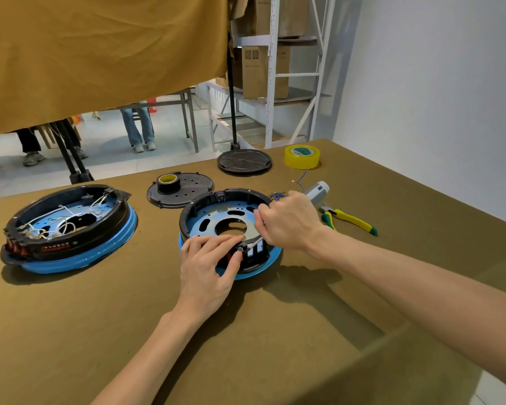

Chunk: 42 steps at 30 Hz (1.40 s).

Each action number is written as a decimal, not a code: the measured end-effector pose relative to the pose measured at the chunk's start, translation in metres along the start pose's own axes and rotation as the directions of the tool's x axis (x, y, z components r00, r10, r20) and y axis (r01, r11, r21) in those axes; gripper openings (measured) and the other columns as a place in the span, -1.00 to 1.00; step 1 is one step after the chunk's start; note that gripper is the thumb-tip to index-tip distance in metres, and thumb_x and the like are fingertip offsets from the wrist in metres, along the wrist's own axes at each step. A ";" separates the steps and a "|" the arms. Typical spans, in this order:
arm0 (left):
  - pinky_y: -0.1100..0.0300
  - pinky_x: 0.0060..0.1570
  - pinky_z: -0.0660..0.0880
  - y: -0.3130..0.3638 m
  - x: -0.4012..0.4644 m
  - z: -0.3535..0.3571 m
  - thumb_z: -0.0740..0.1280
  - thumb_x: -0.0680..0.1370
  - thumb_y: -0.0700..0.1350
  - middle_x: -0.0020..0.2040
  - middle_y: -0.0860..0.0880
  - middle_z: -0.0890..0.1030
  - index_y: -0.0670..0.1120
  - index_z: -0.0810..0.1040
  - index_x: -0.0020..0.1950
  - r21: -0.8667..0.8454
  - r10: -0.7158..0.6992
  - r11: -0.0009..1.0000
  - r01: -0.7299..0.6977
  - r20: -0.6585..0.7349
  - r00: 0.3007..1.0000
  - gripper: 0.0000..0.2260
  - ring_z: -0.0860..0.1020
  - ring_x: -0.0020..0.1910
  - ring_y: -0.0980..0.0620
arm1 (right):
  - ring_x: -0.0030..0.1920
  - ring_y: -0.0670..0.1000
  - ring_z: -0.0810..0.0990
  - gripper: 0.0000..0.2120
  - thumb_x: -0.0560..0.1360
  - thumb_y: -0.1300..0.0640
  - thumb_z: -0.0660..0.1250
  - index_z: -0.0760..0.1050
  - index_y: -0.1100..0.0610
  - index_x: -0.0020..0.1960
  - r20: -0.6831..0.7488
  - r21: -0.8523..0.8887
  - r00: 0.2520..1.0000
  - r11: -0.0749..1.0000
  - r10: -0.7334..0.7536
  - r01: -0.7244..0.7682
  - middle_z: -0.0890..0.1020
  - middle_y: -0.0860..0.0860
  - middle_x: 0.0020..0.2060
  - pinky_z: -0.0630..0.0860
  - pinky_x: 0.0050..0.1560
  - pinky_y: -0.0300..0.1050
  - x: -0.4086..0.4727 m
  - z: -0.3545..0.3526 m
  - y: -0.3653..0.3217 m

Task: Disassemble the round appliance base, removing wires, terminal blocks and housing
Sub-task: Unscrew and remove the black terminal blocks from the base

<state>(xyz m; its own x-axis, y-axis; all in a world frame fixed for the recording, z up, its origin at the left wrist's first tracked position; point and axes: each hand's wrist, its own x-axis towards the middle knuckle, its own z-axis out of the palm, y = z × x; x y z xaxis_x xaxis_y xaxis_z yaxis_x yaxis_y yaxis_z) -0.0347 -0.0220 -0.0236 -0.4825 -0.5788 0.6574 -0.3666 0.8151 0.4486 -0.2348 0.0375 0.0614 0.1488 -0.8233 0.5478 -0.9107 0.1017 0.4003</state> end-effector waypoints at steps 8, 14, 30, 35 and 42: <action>0.26 0.29 0.15 -0.003 0.001 0.002 0.25 0.63 0.16 0.18 0.29 0.60 0.13 0.64 0.33 0.013 0.020 1.000 -0.020 -0.017 1.000 -0.66 0.42 0.17 0.17 | -0.65 0.04 0.22 -0.50 0.68 0.01 0.03 0.32 0.07 -0.42 -0.007 -0.009 0.998 0.998 -0.070 0.070 0.26 -0.07 -0.61 0.33 -0.52 -0.18 -0.003 0.007 -0.001; 0.20 0.28 0.18 0.000 0.000 0.001 0.25 0.62 0.15 0.17 0.32 0.56 0.12 0.64 0.33 0.006 0.002 1.000 -0.002 -0.028 1.000 -0.65 0.38 0.17 0.21 | -0.66 0.08 0.26 -0.44 0.55 0.08 0.41 0.07 0.05 -0.40 -0.037 -0.071 0.961 0.959 -0.276 0.273 0.30 -0.03 -0.64 0.42 -0.55 -0.18 0.018 -0.015 -0.001; 0.26 0.28 0.15 -0.003 0.000 0.001 0.26 0.62 0.16 0.18 0.28 0.61 0.15 0.63 0.35 0.006 0.017 1.000 -0.017 -0.007 1.000 -0.66 0.40 0.16 0.20 | -0.65 0.07 0.21 -0.55 0.58 0.04 0.39 0.21 0.05 -0.34 -0.067 -0.050 0.980 0.981 -0.189 0.186 0.24 -0.05 -0.62 0.37 -0.56 -0.21 0.011 -0.019 0.004; 0.30 0.30 0.11 -0.002 0.000 0.001 0.25 0.63 0.17 0.18 0.33 0.56 0.16 0.62 0.35 0.007 0.005 1.000 -0.005 -0.003 1.000 -0.66 0.38 0.17 0.23 | -0.61 0.08 0.19 -0.58 0.61 0.01 0.33 0.23 0.05 -0.34 -0.048 -0.087 0.984 0.982 -0.172 0.168 0.30 -0.05 -0.63 0.33 -0.53 -0.22 0.014 -0.021 -0.004; 0.31 0.32 0.10 0.000 0.000 0.002 0.24 0.63 0.16 0.17 0.34 0.55 0.16 0.62 0.34 -0.006 -0.003 1.000 0.003 -0.014 1.000 -0.67 0.38 0.17 0.22 | -0.60 0.10 0.26 -0.56 0.53 0.06 0.42 0.20 0.03 -0.34 -0.009 -0.099 0.982 0.978 -0.187 0.185 0.49 -0.04 -0.60 0.44 -0.50 -0.19 0.019 -0.028 -0.011</action>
<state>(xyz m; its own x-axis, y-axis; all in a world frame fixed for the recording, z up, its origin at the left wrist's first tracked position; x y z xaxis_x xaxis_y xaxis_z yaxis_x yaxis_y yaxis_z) -0.0360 -0.0223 -0.0252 -0.4704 -0.5813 0.6640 -0.3635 0.8132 0.4544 -0.2110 0.0362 0.0885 0.3194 -0.8230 0.4697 -0.8247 0.0027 0.5656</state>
